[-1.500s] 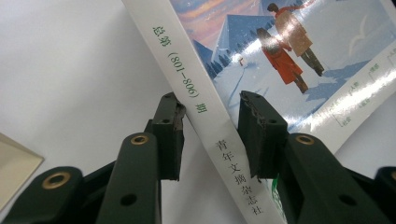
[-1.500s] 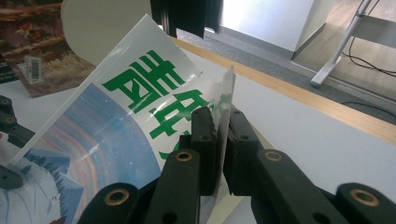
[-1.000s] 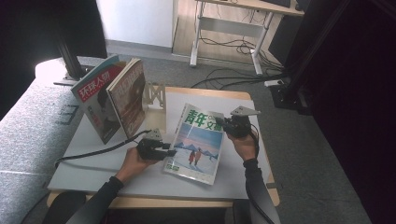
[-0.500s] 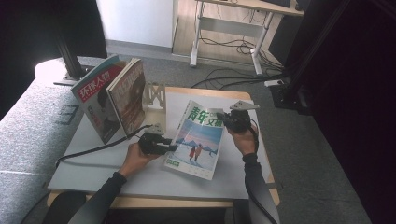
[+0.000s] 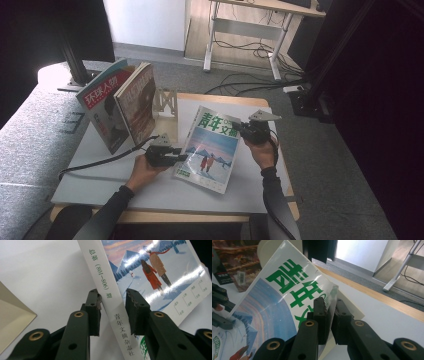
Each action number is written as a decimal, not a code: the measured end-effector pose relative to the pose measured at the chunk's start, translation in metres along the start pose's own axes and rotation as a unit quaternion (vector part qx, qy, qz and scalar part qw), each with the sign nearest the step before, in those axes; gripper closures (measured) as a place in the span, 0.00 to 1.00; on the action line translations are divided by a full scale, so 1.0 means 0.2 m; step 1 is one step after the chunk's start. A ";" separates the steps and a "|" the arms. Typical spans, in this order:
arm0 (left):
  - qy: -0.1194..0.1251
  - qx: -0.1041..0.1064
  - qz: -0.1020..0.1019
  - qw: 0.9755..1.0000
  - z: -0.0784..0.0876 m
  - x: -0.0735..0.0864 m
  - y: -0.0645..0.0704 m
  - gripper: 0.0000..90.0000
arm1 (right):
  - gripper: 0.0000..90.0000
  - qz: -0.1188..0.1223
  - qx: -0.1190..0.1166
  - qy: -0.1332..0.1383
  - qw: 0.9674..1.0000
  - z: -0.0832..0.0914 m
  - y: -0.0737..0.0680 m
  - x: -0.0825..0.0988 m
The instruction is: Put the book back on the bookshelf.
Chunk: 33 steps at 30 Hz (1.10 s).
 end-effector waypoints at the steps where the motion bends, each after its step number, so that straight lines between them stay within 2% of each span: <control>1: 0.001 0.000 0.000 1.000 0.01 0.00 0.00 0.74 | 0.89 0.002 -0.001 0.002 1.000 0.01 -0.01 0.00; 2: 0.006 0.000 0.001 1.000 0.02 0.01 0.01 0.75 | 0.89 0.010 -0.003 0.001 1.000 0.02 -0.02 0.00; 8: 0.016 -0.001 -0.010 1.000 0.05 0.02 0.03 0.76 | 0.88 0.015 -0.011 0.004 1.000 0.06 -0.05 -0.01; 10: 0.018 0.000 -0.013 1.000 0.06 0.03 0.04 0.77 | 0.90 0.019 -0.005 0.001 1.000 0.07 -0.05 0.00; 11: 0.019 0.001 -0.015 1.000 0.07 0.03 0.05 0.77 | 0.90 0.017 -0.002 0.002 1.000 0.07 -0.04 0.00; 12: 0.021 0.003 -0.017 1.000 0.08 0.03 0.06 0.78 | 0.90 0.005 -0.010 0.007 1.000 0.09 -0.03 0.00; 13: 0.023 0.004 -0.019 1.000 0.08 0.03 0.06 0.78 | 0.89 0.002 -0.011 0.008 1.000 0.09 -0.03 0.01; 18: 0.026 0.008 -0.024 0.999 0.11 0.04 0.08 0.79 | 0.86 0.000 -0.017 0.011 1.000 0.12 -0.03 0.01; 22: 0.032 0.012 -0.028 0.999 0.13 0.04 0.11 0.81 | 0.79 0.001 -0.019 0.015 1.000 0.13 -0.04 0.01; 26: 0.037 0.013 -0.040 0.998 0.17 0.06 0.13 0.82 | 0.60 -0.002 -0.026 0.011 1.000 0.13 -0.06 0.03; 27: 0.037 0.013 -0.040 0.998 0.17 0.06 0.13 0.82 | 0.60 -0.002 -0.026 0.011 1.000 0.13 -0.06 0.03; 28: 0.037 0.013 -0.041 0.998 0.17 0.06 0.14 0.82 | 0.53 -0.005 -0.033 0.009 0.999 0.13 -0.07 0.04; 29: 0.039 0.013 -0.042 0.998 0.18 0.07 0.15 0.82 | 0.53 -0.005 -0.033 0.009 0.999 0.13 -0.07 0.04; 30: 0.041 0.014 -0.043 0.998 0.19 0.07 0.15 0.83 | 0.46 -0.011 -0.046 0.002 0.999 0.12 -0.08 0.05; 33: 0.043 0.013 -0.048 0.998 0.20 0.08 0.17 0.83 | 0.40 -0.012 -0.079 -0.004 0.997 0.09 -0.12 0.07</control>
Point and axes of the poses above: each handheld gripper's, and its own axes: z roughly backward along the jaws, x roughly out of its underside, y roughly to its right, the point moved 7 cm from there along -z, roughly forward along the jaws, and after that the axes turned 8 degrees about -z, right-handed, at the moved point
